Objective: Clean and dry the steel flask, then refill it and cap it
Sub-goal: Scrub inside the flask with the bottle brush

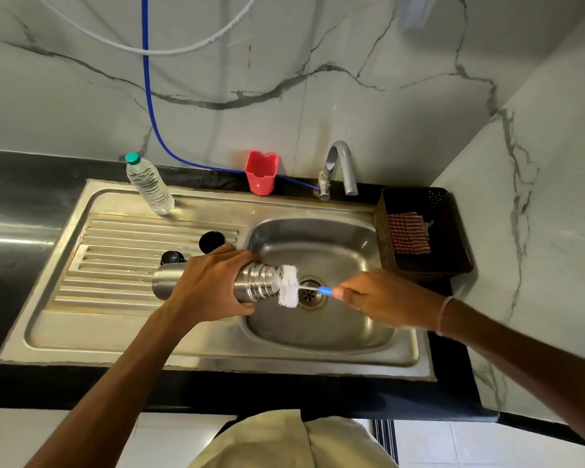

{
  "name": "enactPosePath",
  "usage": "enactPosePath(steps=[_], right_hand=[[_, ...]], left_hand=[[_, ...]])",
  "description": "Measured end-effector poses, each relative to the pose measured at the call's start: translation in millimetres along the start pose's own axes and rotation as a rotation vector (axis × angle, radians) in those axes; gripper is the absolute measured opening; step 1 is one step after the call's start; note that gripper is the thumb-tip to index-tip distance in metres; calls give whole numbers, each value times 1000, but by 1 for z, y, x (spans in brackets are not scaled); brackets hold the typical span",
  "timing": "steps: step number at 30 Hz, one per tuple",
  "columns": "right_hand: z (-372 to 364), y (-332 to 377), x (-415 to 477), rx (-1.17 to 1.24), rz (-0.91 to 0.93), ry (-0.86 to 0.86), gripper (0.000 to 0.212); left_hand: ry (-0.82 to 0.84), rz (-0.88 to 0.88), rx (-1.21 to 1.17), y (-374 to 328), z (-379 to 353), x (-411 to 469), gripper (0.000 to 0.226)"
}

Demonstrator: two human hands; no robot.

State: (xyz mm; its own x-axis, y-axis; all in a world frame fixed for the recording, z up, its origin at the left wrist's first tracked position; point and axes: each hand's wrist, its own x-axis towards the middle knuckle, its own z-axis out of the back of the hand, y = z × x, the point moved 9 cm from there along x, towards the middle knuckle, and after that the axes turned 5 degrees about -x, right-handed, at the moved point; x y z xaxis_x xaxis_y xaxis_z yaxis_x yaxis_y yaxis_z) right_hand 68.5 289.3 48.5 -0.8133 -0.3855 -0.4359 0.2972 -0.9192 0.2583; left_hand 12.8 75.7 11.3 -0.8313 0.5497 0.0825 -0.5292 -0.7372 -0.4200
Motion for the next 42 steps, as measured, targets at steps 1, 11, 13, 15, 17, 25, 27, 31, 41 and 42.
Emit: enactPosePath(steps=[1,11,13,15,17,25,27,31,41,42], right_hand=[[2,-4,-1,29,-6,-19,42],[5,-19,-9,-260,-32,-249,33],[-1,-34,-8,80,-61,-54,44],[2,-41,-11,142,-68,-26,46],[14,-40,-19,-289,-61,-237,44],[10,-22,-30,-527,-8,-353,19],[-1,-43,-23,-86,-41,-37,37],[21,-48,-29,-356,-54,-236,48],[9,-34,-26,-378,-100,-353,53],[2,-36,-19,-215,-118,-248,53]], left_hand=[[-4,7,3,1,1,0,73],[27,35,6,10,-1,2,75],[10,36,11,12,1,0,74],[2,54,10,15,3,0,72],[8,60,22,16,3,2,70],[4,38,34,19,8,3,68],[30,5,53,17,5,2,69],[24,13,30,16,3,0,70],[-28,-53,67,-1,3,7,68],[-36,-70,74,-5,3,9,68]])
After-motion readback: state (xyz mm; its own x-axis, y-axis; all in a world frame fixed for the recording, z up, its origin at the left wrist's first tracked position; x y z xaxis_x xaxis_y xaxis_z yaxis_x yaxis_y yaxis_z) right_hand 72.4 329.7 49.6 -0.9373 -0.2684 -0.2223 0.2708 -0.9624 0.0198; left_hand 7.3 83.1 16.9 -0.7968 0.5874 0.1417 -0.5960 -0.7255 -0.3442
